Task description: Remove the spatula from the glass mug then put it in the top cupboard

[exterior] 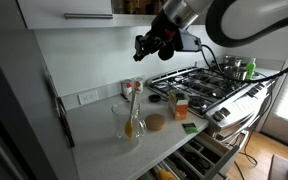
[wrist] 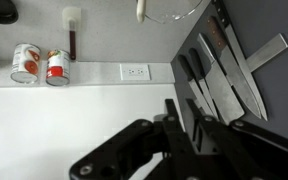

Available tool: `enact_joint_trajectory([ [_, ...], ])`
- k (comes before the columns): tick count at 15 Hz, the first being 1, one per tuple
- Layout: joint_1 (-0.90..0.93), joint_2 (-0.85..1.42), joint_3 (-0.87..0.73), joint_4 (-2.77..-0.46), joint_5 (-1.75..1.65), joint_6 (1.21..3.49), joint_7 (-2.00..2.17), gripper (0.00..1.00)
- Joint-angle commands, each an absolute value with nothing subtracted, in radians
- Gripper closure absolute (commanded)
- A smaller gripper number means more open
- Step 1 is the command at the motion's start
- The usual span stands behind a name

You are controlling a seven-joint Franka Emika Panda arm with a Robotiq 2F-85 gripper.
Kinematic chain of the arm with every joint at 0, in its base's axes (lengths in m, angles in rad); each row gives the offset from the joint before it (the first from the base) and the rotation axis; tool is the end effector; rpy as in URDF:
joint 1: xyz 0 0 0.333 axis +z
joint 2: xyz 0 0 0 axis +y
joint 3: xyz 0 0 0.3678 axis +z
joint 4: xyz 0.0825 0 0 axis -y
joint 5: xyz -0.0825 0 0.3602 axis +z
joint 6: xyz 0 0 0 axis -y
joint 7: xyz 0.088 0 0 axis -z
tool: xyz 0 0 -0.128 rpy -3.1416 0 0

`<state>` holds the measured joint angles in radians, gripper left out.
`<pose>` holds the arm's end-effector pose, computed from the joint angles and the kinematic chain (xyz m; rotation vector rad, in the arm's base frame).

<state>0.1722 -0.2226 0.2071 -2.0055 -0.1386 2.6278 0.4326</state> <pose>0.4816 0.2088 0.6926 -2.7084 -0.0711 -1.1997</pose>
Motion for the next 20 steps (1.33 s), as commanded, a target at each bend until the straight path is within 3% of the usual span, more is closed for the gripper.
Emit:
enact_joint_trajectory([
  [1,0.144,-0.247,0.232,-2.023,-0.127,2.630,0.427,0.84],
  [4,0.139,-0.271,0.236,-2.048,-0.127,2.634,0.430,0.84],
  [5,0.138,-0.271,0.236,-2.050,-0.127,2.636,0.430,0.59],
  [7,0.150,-0.248,0.239,-2.020,-0.115,2.542,0.381,0.53],
  [14,0.187,-0.021,0.229,-1.787,-0.097,2.357,0.073,0.01],
  [20,0.192,0.169,0.238,-1.631,-0.036,2.277,-0.272,0.00],
])
